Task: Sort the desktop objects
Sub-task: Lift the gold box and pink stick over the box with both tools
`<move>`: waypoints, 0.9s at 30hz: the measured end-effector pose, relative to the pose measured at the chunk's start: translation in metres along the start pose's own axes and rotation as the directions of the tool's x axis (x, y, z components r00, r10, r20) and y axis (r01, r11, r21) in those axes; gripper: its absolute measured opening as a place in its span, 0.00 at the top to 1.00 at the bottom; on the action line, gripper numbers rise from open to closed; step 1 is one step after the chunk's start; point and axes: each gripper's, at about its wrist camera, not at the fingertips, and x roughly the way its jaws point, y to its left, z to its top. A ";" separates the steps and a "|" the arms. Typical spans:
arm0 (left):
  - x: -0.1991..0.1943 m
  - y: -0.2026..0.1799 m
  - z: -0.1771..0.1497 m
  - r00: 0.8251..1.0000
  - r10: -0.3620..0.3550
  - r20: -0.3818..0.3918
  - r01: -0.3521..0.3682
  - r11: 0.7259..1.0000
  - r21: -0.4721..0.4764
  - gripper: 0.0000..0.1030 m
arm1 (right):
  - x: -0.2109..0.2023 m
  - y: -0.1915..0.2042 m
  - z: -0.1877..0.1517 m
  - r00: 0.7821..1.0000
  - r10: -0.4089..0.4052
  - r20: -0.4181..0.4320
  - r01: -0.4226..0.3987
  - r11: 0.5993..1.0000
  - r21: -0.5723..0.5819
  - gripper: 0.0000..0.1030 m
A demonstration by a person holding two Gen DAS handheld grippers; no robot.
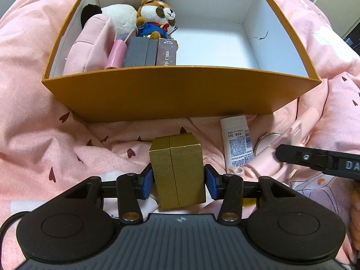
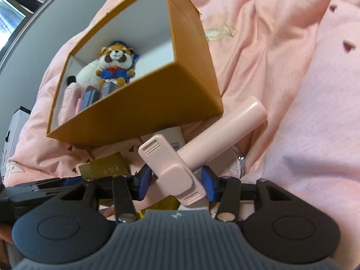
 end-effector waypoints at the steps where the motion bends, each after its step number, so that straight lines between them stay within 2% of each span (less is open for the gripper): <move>1: -0.002 -0.001 0.000 1.000 -0.004 0.005 0.004 1.000 0.002 0.48 | -0.004 0.001 0.000 1.000 -0.001 0.008 0.001 1.000 -0.017 0.51; 9: -0.023 -0.008 0.007 0.995 -0.089 0.037 0.089 0.996 0.011 0.48 | -0.031 0.009 0.003 0.999 0.018 0.045 -0.011 0.988 -0.153 0.51; 14: -0.046 -0.011 0.015 0.982 -0.175 0.074 0.175 0.984 0.007 0.48 | -0.047 0.019 0.010 0.997 0.042 0.067 -0.023 0.965 -0.261 0.51; 17: -0.060 -0.010 0.020 0.969 -0.227 0.098 0.229 0.973 -0.005 0.48 | -0.060 0.026 0.019 0.994 0.054 0.094 -0.019 0.940 -0.341 0.51; 23: -0.093 -0.006 0.038 0.939 -0.274 0.206 0.280 0.960 -0.002 0.48 | -0.083 0.047 0.046 0.986 0.098 0.137 -0.019 0.872 -0.489 0.51; 27: -0.103 -0.003 0.057 0.928 -0.250 0.275 0.258 0.966 0.008 0.48 | -0.088 0.068 0.070 0.977 0.116 0.177 0.011 0.807 -0.591 0.51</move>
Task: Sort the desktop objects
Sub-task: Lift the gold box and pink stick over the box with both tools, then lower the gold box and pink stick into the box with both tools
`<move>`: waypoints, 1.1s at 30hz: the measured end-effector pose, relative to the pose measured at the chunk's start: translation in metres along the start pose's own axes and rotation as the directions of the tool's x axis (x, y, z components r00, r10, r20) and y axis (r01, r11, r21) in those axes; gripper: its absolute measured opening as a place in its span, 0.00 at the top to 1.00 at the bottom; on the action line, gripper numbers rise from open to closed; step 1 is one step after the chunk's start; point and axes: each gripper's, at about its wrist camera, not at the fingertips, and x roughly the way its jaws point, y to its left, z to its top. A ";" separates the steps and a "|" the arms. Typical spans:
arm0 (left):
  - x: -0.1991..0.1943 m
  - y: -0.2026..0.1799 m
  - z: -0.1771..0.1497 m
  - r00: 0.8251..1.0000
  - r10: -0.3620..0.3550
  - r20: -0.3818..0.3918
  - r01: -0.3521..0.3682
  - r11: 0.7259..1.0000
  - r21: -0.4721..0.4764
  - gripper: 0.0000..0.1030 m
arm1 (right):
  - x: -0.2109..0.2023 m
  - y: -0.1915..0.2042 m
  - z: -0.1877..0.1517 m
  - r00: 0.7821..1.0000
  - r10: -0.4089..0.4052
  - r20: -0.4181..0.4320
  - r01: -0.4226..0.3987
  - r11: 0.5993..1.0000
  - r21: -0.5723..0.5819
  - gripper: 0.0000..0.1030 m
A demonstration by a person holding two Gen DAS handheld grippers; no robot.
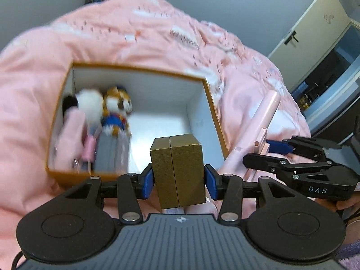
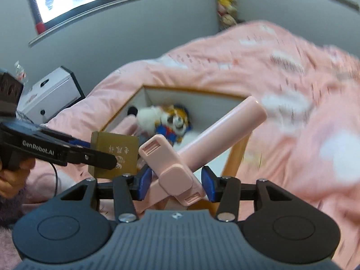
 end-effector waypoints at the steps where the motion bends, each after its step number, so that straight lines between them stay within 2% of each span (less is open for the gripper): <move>1: 0.001 0.001 0.005 1.000 0.011 0.011 -0.011 1.000 0.004 0.48 | 0.002 0.000 0.008 1.000 -0.007 0.004 0.007 0.999 -0.032 0.51; 5: 0.016 0.007 0.024 0.999 0.046 0.024 -0.046 0.999 0.019 0.48 | 0.022 -0.006 0.037 0.999 -0.024 -0.020 0.021 0.989 -0.148 0.51; 10: 0.046 0.018 0.037 0.999 0.015 -0.043 -0.014 1.000 0.014 0.48 | 0.067 -0.013 0.063 0.990 -0.051 -0.130 0.013 0.960 -0.278 0.51; 14: 0.075 0.022 0.036 0.994 0.023 -0.106 -0.020 0.999 0.028 0.48 | 0.113 -0.014 0.072 0.957 -0.062 -0.283 -0.035 0.945 -0.326 0.51; 16: 0.083 0.027 0.034 0.991 0.024 -0.130 -0.021 1.000 0.022 0.48 | 0.135 -0.009 0.074 0.934 -0.076 -0.348 -0.062 0.928 -0.368 0.55; 19: 0.094 0.033 0.031 0.989 0.036 -0.146 -0.034 0.999 0.015 0.48 | 0.163 -0.002 0.074 0.892 -0.091 -0.442 -0.110 0.906 -0.409 0.73; 20: 0.097 0.035 0.031 0.988 0.046 -0.149 -0.044 0.999 0.017 0.48 | 0.171 -0.001 0.074 0.875 -0.092 -0.475 -0.125 0.905 -0.406 0.89; 21: 0.100 0.038 0.031 0.986 0.051 -0.157 -0.050 0.999 0.010 0.48 | 0.179 -0.001 0.074 0.855 -0.066 -0.515 -0.157 0.912 -0.378 1.00; 22: 0.102 0.040 0.031 0.986 0.048 -0.160 -0.048 0.999 0.003 0.48 | 0.185 0.001 0.073 0.849 -0.067 -0.524 -0.164 0.909 -0.382 1.00; 24: 0.103 0.043 0.030 0.986 0.040 -0.163 -0.041 0.999 -0.001 0.48 | 0.195 0.006 0.072 0.846 -0.127 -0.517 -0.141 0.883 -0.447 1.00; 27: 0.099 0.045 0.031 0.988 0.033 -0.150 -0.032 0.999 0.005 0.48 | 0.204 0.005 0.073 0.830 -0.135 -0.542 -0.144 0.885 -0.442 1.00; 29: 0.096 0.049 0.032 0.989 0.030 -0.142 -0.031 1.000 -0.003 0.48 | 0.205 0.003 0.074 0.828 -0.146 -0.542 -0.138 0.883 -0.449 1.00; 30: 0.095 0.050 0.033 0.990 0.031 -0.139 -0.032 0.999 -0.007 0.48 | 0.205 0.002 0.076 0.827 -0.140 -0.545 -0.142 0.886 -0.442 0.94; 33: 0.093 0.052 0.035 0.990 0.046 -0.134 -0.047 0.999 -0.007 0.48 | 0.206 0.001 0.077 0.836 -0.130 -0.533 -0.140 0.888 -0.438 0.91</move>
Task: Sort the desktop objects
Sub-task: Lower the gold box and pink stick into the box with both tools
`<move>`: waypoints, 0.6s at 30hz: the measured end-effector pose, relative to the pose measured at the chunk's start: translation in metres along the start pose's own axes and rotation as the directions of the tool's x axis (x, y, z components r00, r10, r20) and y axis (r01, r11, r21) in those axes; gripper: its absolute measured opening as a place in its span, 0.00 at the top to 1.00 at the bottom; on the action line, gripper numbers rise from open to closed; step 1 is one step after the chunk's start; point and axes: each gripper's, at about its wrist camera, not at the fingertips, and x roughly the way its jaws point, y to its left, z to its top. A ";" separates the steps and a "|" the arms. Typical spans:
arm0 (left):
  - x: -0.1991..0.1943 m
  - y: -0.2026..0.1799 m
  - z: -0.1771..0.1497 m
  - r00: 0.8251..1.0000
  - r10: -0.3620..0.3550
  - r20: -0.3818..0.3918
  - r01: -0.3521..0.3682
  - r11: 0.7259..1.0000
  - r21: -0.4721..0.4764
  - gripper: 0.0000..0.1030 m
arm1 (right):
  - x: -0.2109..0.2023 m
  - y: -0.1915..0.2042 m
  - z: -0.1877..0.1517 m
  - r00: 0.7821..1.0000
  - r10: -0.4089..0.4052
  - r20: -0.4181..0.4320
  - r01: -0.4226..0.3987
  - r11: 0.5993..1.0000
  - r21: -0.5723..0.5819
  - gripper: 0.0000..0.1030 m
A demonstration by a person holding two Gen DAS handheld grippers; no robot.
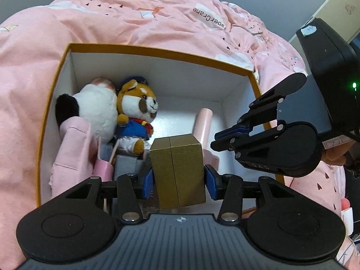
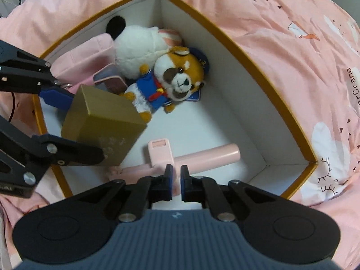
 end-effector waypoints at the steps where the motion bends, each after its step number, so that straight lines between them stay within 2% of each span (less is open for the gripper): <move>1: -0.001 0.000 0.000 1.000 0.003 0.003 -0.003 1.000 0.004 0.48 | 0.001 0.001 0.000 1.000 0.001 0.003 -0.001 1.000 -0.012 0.89; 5: -0.008 0.001 0.000 1.000 0.003 0.012 -0.003 1.000 0.002 0.48 | 0.004 0.011 0.004 1.000 0.018 0.024 -0.016 0.997 -0.080 0.67; 6: -0.009 0.002 0.000 1.000 0.005 0.013 -0.005 1.000 0.001 0.48 | 0.005 0.015 0.006 0.999 0.024 0.029 -0.021 0.994 -0.105 0.65; 12: -0.013 0.005 -0.002 1.000 0.019 0.015 -0.019 1.000 -0.005 0.48 | 0.027 0.030 0.017 1.000 0.006 0.019 -0.002 0.980 -0.201 0.65; 15: -0.013 0.006 -0.003 1.000 0.019 0.012 -0.018 1.000 -0.013 0.48 | 0.039 0.032 0.020 1.000 -0.006 0.001 0.006 0.978 -0.207 0.65; 18: -0.014 0.005 -0.003 1.000 0.016 0.015 -0.016 1.000 -0.011 0.48 | 0.040 0.031 0.018 1.000 -0.007 -0.013 0.005 0.980 -0.198 0.71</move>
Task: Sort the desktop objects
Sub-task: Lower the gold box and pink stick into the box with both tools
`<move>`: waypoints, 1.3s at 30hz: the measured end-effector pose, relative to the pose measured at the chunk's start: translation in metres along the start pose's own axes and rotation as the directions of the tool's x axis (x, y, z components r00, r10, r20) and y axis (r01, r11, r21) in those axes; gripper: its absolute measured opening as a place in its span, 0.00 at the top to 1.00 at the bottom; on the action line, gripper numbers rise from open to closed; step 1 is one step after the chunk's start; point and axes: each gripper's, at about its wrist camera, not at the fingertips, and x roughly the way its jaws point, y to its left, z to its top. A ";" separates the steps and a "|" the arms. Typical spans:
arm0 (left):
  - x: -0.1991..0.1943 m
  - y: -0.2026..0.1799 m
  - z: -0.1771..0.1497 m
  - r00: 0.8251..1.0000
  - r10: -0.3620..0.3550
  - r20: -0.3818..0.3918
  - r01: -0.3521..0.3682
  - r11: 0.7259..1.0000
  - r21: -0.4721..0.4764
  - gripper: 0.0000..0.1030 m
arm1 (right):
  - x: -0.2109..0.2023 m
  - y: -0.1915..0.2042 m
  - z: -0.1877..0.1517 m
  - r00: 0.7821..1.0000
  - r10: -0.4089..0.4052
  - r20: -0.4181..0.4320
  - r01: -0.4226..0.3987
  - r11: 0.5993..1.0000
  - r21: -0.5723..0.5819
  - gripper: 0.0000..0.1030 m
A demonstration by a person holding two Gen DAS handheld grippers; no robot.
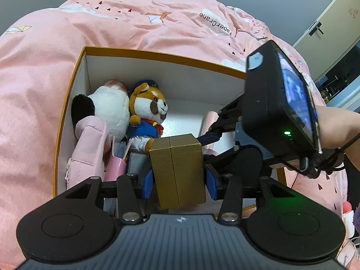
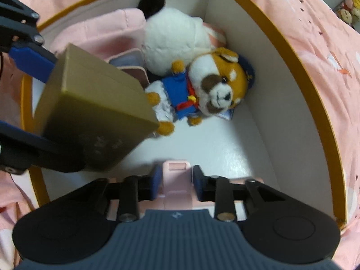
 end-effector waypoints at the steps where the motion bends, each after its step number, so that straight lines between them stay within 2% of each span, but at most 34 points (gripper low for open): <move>1: 0.000 -0.001 0.000 1.000 -0.003 0.001 0.003 1.000 0.001 0.48 | -0.003 0.000 -0.002 1.000 0.002 0.003 -0.002 1.000 -0.005 0.71; 8: 0.005 -0.008 0.001 1.000 -0.023 -0.004 0.023 1.000 0.020 0.48 | -0.024 -0.001 -0.023 0.999 -0.001 -0.043 -0.002 0.998 -0.070 0.71; 13: 0.008 -0.014 -0.001 1.000 -0.024 -0.013 0.024 0.999 0.033 0.48 | -0.026 -0.004 -0.036 0.990 -0.049 -0.132 0.032 0.992 -0.123 0.71; 17: 0.010 -0.016 -0.001 1.000 -0.022 -0.019 0.023 0.999 0.039 0.48 | -0.034 -0.005 -0.038 0.986 -0.055 -0.158 0.030 0.988 -0.154 0.71; 19: 0.011 -0.017 -0.001 0.999 -0.021 -0.024 0.022 0.999 0.045 0.48 | -0.036 -0.002 -0.037 0.982 -0.078 -0.169 0.042 0.978 -0.204 0.71; 23: 0.011 -0.020 -0.002 0.999 -0.024 -0.032 0.026 0.998 0.060 0.48 | -0.040 0.004 -0.038 0.980 -0.102 -0.172 0.053 0.962 -0.269 0.71; 31: 0.016 -0.024 -0.002 0.999 -0.026 -0.045 0.029 0.997 0.074 0.48 | -0.047 -0.008 -0.036 0.982 -0.122 -0.143 0.088 0.971 -0.223 0.72; 39: 0.024 -0.027 -0.002 0.998 -0.011 -0.062 0.017 0.996 0.092 0.48 | -0.035 0.012 -0.019 0.972 -0.205 -0.114 0.154 0.924 -0.350 0.71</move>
